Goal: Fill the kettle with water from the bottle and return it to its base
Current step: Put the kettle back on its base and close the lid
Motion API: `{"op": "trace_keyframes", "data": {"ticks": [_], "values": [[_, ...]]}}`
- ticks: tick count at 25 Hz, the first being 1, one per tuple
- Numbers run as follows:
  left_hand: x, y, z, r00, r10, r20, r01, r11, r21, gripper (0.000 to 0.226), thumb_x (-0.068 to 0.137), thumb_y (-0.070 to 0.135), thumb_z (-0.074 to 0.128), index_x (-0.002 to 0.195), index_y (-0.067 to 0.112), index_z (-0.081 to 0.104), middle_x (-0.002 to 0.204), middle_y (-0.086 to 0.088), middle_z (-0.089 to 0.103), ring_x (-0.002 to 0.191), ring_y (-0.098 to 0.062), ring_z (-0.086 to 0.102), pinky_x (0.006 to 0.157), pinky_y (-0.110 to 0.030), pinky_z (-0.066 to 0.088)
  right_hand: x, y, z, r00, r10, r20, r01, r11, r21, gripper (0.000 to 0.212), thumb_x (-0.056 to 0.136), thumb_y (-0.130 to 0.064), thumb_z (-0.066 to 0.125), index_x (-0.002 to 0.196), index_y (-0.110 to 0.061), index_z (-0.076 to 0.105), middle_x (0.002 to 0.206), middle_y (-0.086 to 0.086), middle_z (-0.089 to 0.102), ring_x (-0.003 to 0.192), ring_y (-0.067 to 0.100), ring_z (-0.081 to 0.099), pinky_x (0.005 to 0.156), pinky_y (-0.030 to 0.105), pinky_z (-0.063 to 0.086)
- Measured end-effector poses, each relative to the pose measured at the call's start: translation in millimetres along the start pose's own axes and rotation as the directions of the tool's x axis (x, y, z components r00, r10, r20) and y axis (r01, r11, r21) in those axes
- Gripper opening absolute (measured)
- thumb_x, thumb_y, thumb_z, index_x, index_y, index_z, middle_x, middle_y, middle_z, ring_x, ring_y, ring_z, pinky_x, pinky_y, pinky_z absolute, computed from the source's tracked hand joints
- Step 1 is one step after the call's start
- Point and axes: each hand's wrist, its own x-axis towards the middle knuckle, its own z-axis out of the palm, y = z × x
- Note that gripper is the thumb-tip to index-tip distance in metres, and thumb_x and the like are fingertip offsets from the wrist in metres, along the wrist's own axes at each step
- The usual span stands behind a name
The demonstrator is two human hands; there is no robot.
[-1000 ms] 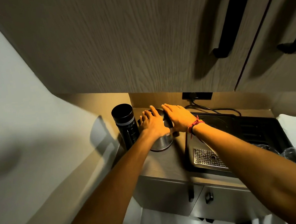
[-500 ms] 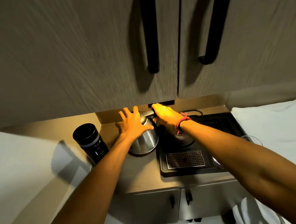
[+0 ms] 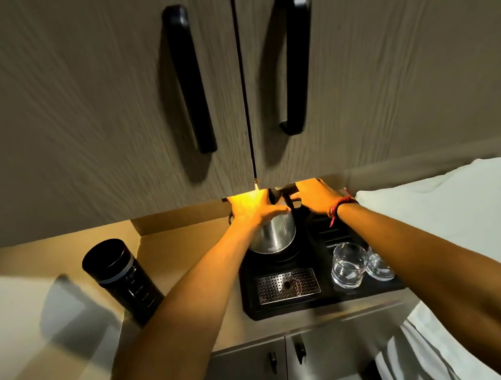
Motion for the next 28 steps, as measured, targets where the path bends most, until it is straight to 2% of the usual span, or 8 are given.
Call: {"op": "trace_keyframes", "data": {"ticks": [3,7,10,12,16,23,26,28], "values": [[6.2,9.8,17.5,0.999,0.051,0.018,-0.052,0.999,0.016,0.079,0.069,0.074,0.072,0.128,0.024,0.057,0.126,-0.006,0.064,0.121,-0.033,0.057,0.097,-0.048,0.045,8.2,22.0,10.4,0.999,0.002,-0.039,-0.001,1.000,0.017,0.034,0.091,-0.007,0.053,0.125,-0.008,0.056,0.124,0.015,0.062,0.112,0.029,0.061,0.091,0.038,0.049],[12.6,6.0,28.3,0.996,0.088,0.019,-0.089,0.994,0.055,0.078,0.069,0.076,0.070,0.125,0.024,0.056,0.123,-0.006,0.066,0.118,-0.031,0.060,0.092,-0.046,0.050,16.3,36.3,21.4,0.999,-0.009,-0.053,0.010,1.000,0.018,0.038,0.090,-0.009,0.055,0.128,-0.010,0.051,0.124,0.014,0.060,0.112,0.030,0.061,0.092,0.042,0.051],[9.5,4.6,32.2,0.987,0.134,-0.085,-0.131,0.991,0.037,0.083,0.068,0.076,0.071,0.125,0.018,0.057,0.122,-0.010,0.064,0.116,-0.035,0.059,0.086,-0.047,0.052,17.2,44.1,30.6,0.993,0.013,-0.121,-0.008,0.999,0.037,0.045,0.088,-0.017,0.057,0.131,-0.009,0.044,0.131,0.015,0.052,0.116,0.034,0.055,0.093,0.043,0.047],[3.9,-2.3,37.2,0.979,0.136,-0.154,-0.136,0.991,0.009,0.089,0.070,0.081,0.064,0.127,0.012,0.058,0.123,-0.013,0.064,0.116,-0.036,0.058,0.088,-0.050,0.051,13.8,49.2,39.7,0.977,0.029,-0.212,-0.025,1.000,0.018,0.052,0.087,-0.017,0.054,0.136,-0.009,0.036,0.136,0.013,0.045,0.119,0.034,0.051,0.093,0.043,0.047],[-3.7,-19.2,47.9,0.979,0.139,-0.146,-0.127,0.988,0.085,0.101,0.078,0.084,0.049,0.147,0.011,0.038,0.149,-0.010,0.048,0.139,-0.029,0.041,0.114,-0.054,0.029,16.1,52.2,48.3,0.950,-0.012,-0.311,0.002,0.999,-0.033,0.055,0.085,-0.015,0.057,0.136,-0.006,0.038,0.138,0.015,0.047,0.125,0.032,0.049,0.101,0.040,0.046],[-4.6,-15.3,44.7,0.981,0.130,-0.146,-0.116,0.988,0.098,0.103,0.078,0.080,0.056,0.153,0.015,0.031,0.157,-0.006,0.040,0.148,-0.023,0.030,0.120,-0.057,0.016,22.1,58.0,51.3,0.948,-0.036,-0.316,0.021,0.998,-0.051,0.066,0.086,-0.016,0.060,0.144,-0.005,0.031,0.150,0.015,0.036,0.140,0.030,0.033,0.115,0.042,0.034],[-6.5,-11.6,40.5,0.989,0.107,-0.102,-0.098,0.991,0.095,0.106,0.079,0.078,0.057,0.155,0.011,0.025,0.160,-0.008,0.034,0.150,-0.025,0.025,0.121,-0.060,0.011,22.6,57.2,52.2,0.958,-0.018,-0.287,-0.002,0.998,-0.070,0.069,0.090,-0.011,0.054,0.149,-0.004,0.018,0.157,0.016,0.023,0.146,0.030,0.021,0.120,0.044,0.025],[-5.9,-8.0,37.3,0.994,0.079,-0.070,-0.071,0.991,0.116,0.112,0.079,0.080,0.054,0.157,0.008,0.019,0.163,-0.010,0.026,0.152,-0.027,0.018,0.121,-0.060,0.008,17.6,54.5,55.0,0.947,0.017,-0.320,-0.031,0.999,-0.038,0.070,0.091,-0.007,0.048,0.150,-0.004,0.012,0.159,0.016,0.017,0.147,0.030,0.018,0.119,0.043,0.026]]}}
